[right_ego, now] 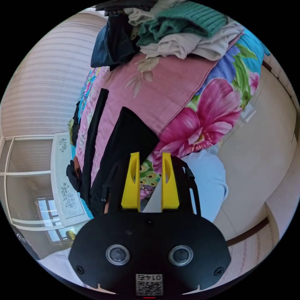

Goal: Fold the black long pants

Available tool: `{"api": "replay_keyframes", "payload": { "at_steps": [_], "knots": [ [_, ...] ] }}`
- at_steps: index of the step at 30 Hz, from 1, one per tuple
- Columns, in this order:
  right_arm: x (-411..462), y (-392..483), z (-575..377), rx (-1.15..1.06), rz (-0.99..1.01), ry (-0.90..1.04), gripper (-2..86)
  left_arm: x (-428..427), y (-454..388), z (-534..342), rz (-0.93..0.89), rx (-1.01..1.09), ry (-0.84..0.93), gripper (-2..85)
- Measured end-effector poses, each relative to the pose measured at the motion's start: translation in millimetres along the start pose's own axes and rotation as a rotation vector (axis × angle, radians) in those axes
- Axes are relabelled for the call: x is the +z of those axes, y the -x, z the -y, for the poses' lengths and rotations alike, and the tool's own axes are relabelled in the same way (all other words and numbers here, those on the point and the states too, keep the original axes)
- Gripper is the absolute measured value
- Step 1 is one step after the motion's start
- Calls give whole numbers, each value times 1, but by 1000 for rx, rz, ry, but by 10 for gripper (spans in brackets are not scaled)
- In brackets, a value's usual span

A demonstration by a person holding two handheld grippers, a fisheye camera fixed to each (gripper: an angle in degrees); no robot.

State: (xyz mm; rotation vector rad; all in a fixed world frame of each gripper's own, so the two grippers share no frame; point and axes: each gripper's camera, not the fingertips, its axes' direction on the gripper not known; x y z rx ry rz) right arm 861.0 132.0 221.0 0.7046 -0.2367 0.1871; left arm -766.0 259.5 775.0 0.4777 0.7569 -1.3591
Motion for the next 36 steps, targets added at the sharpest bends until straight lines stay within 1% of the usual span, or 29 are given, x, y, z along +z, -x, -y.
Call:
{"api": "replay_keyframes", "payload": {
  "at_steps": [2, 4, 7, 9, 11, 15, 16, 19, 24, 29, 33, 36],
  "knots": [
    [5, -3, 9, 34, 49, 3, 92, 0, 23, 8, 73, -64, -33, 120],
    [5, -2, 12, 41, 51, -7, 82, 1, 37, 14, 45, -111, -37, 129],
    [2, 2, 14, 6, 72, -11, 37, 6, 49, 23, 5, -128, -31, 130],
    [-3, 3, 15, -10, 130, -21, 21, 10, 55, 28, 15, -138, -32, 119],
    [-10, 4, 19, -28, 175, -25, 13, 9, 63, 33, 24, -145, -38, 89],
    [-21, 15, 26, -94, 194, -23, 8, -5, 73, 37, -11, -92, -45, 32],
    [-24, 22, 30, -127, 190, -19, 7, -12, 76, 38, -31, -78, -49, 4],
    [-28, 41, 43, -205, 171, -5, 6, -31, 82, 42, -88, -4, -61, -7],
    [-28, 82, 80, -303, 182, 20, 5, -49, 63, 62, -91, 127, -54, -10],
    [-11, 144, 135, -345, 107, 62, 6, -47, 26, 102, -104, 225, -54, -10],
    [9, 177, 179, -289, 129, 86, 9, -31, -4, 135, -142, 217, -54, -9],
    [20, 200, 210, -225, 222, 0, 15, -11, -31, 156, -147, 176, -110, -6]
  ]
}}
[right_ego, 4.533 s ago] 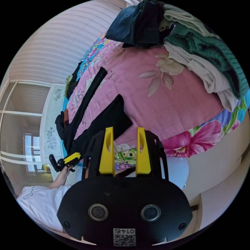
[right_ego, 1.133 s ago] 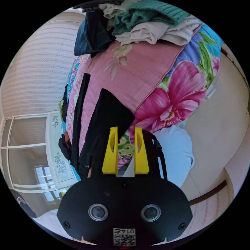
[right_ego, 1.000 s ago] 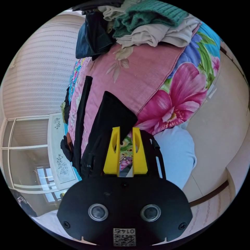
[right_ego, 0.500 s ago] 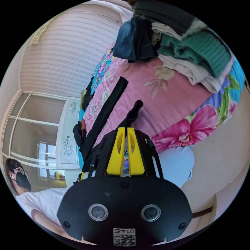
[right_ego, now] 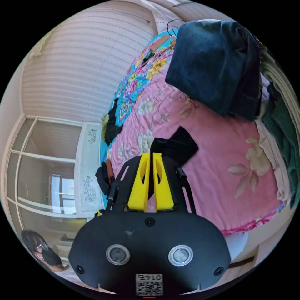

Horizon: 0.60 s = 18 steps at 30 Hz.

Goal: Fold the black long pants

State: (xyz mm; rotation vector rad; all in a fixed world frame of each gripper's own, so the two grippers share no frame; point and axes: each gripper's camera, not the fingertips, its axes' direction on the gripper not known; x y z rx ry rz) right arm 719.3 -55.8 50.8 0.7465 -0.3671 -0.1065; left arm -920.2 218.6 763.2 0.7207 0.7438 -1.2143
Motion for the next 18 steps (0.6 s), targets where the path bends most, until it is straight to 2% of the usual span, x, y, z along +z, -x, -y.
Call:
{"api": "replay_keyframes", "payload": {
  "at_steps": [1, 4, 6, 14, 18],
  "knots": [
    [6, 3, 10, 13, -1, -41, 20, 11, -7, 6, 25, 1, -16, -1],
    [28, -7, 22, 117, -122, 11, 31, 24, -13, 10, 74, -22, -60, 34],
    [33, -14, 16, 104, -149, 1, 36, 23, -10, 6, 89, -30, -90, 61],
    [57, -47, -33, -12, 84, 6, 49, 17, 30, -44, 166, -80, -10, 91],
    [71, -17, -32, -145, -2, -40, 55, 35, 42, -68, 91, -167, 60, 104]
  ]
}}
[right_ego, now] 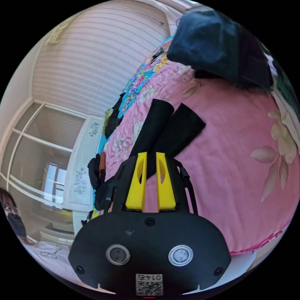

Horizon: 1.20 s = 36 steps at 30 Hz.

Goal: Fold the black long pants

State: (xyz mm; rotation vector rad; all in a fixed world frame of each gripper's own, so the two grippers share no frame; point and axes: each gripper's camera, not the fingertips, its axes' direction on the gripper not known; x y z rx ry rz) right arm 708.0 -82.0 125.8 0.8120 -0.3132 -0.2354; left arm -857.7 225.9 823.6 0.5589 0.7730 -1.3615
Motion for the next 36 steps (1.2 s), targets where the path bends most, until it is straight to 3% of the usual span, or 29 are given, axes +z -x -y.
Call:
{"api": "replay_keyframes", "payload": {
  "at_steps": [3, 9, 12, 16, 19, 25, 30, 33, 36],
  "knots": [
    [21, 20, 17, -32, -70, -18, 71, 12, -4, -9, -27, -17, -15, 115],
    [74, 16, 42, 159, -64, 82, 50, 19, -25, -6, -11, -36, -40, 125],
    [59, 28, 40, 130, -11, 3, 13, 20, -40, -5, 14, 39, -7, 127],
    [17, 52, 17, 8, -136, -56, 5, 15, -58, -2, 38, 117, 56, 125],
    [5, 33, 0, 79, -241, -74, 13, 9, -64, -7, 1, 123, 66, 125],
    [-16, 5, -42, 213, -178, -140, 80, -1, -75, -25, -75, 99, 36, 121],
    [16, -3, -55, 277, 57, -115, 131, 22, -93, -38, -134, 40, 45, 156],
    [31, 13, -47, 279, 22, -162, 130, 35, -115, -41, -104, -35, 10, 146],
    [45, 22, -39, 352, 10, -137, 77, 43, -131, -50, -44, -59, -25, 92]
  ]
}}
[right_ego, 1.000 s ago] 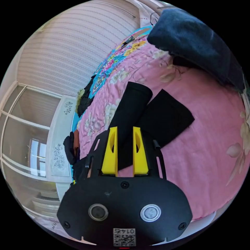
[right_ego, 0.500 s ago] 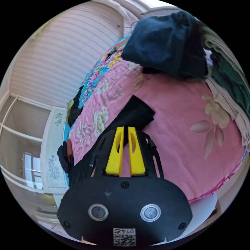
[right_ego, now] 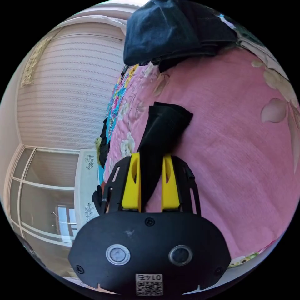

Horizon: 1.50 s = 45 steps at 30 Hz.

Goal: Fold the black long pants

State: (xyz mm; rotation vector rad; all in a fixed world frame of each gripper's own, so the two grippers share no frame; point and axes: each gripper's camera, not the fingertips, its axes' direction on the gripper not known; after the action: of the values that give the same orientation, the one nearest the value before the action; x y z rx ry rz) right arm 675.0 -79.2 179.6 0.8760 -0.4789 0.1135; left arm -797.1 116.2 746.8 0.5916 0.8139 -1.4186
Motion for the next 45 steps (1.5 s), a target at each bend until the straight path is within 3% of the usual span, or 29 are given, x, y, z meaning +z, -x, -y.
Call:
{"api": "replay_keyframes", "payload": {
  "at_steps": [4, 10, 16, 22, 28, 30, 33, 38, 41, 45],
  "knots": [
    [1, 32, 0, -114, 47, 118, 16, -2, -15, -23, -93, -57, -28, 14],
    [-27, 72, -30, -299, 35, 179, 3, -8, -112, -40, 276, 372, 181, 2],
    [-78, 81, -84, -366, -26, 169, 6, -29, -160, -102, 294, 543, 327, 10],
    [-91, 66, -144, -259, -316, 268, 51, -23, -197, -186, 498, 823, 471, 43],
    [-123, 86, -194, -126, -411, 32, 53, -36, -261, -256, 727, 1162, 427, -6],
    [-115, 125, -212, -258, -496, 9, 45, -40, -286, -278, 740, 1282, 433, -8],
    [-56, 213, -251, -620, -578, 129, 26, -31, -331, -313, 710, 1444, 407, -9],
    [112, 364, -372, -1296, -481, 611, 17, 35, -403, -370, 472, 1634, 506, -7],
    [183, 416, -434, -1511, -528, 742, 62, 73, -436, -401, 422, 1736, 545, -4],
    [251, 445, -481, -1580, -636, 890, 88, 118, -462, -427, 409, 1777, 608, 19]
  ]
}}
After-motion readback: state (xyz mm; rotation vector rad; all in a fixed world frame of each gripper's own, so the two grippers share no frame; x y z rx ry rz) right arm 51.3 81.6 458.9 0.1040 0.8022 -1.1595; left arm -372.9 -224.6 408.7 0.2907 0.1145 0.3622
